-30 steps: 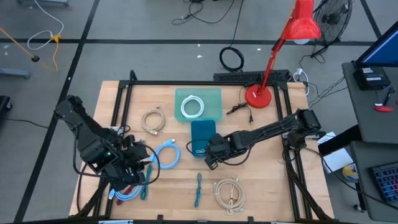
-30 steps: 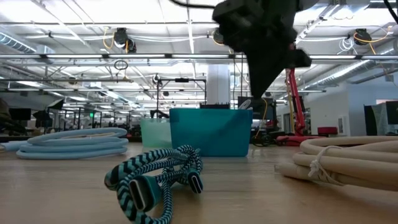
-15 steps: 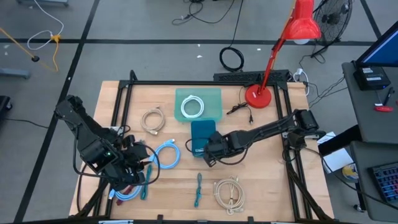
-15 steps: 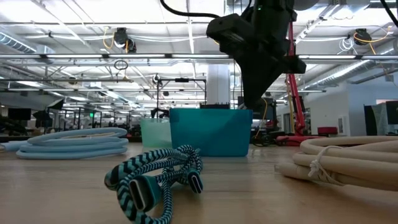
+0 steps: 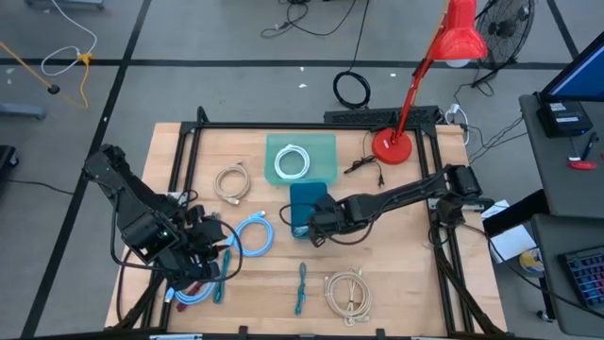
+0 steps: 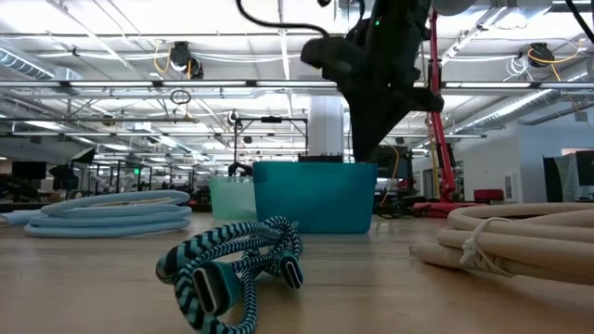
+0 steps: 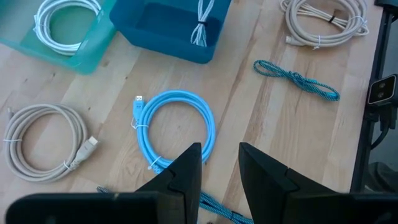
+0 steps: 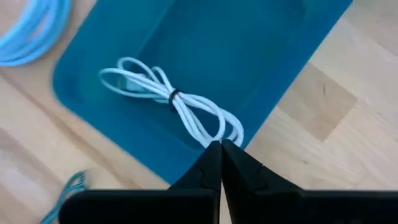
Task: Pick & Place USB Port
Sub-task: Put the white charger cable into the blue bin
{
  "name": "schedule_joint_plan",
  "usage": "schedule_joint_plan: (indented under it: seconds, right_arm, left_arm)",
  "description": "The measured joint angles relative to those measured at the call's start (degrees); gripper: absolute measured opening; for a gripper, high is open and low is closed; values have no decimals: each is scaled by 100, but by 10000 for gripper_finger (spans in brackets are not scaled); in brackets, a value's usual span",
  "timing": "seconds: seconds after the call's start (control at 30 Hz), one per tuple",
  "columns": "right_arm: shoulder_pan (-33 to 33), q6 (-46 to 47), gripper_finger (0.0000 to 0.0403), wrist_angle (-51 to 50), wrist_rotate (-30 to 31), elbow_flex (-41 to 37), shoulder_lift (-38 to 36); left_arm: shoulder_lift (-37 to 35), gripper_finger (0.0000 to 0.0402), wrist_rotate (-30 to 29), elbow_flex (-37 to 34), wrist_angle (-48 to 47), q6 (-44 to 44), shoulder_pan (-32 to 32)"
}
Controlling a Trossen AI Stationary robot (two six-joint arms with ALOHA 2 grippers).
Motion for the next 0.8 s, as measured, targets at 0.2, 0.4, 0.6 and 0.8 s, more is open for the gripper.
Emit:
schedule_joint_plan:
  seconds: [0.2,0.4,0.6,0.8]
  right_arm:
    - [-65,-174,0,148,-184,-9,373]
    - [-42,-82,0,255,-167,-13,583]
    - [-73,-76,0,376,125,-11,426]
    - [-172,-144,0,543,88,-11,423]
  left_arm:
    - [0,108,2,0,1,-4,-2]
    - [0,108,15,0,-2,-17,-4]
    - [0,108,17,0,-81,-17,-2]
    - [0,108,14,0,-151,-3,0]
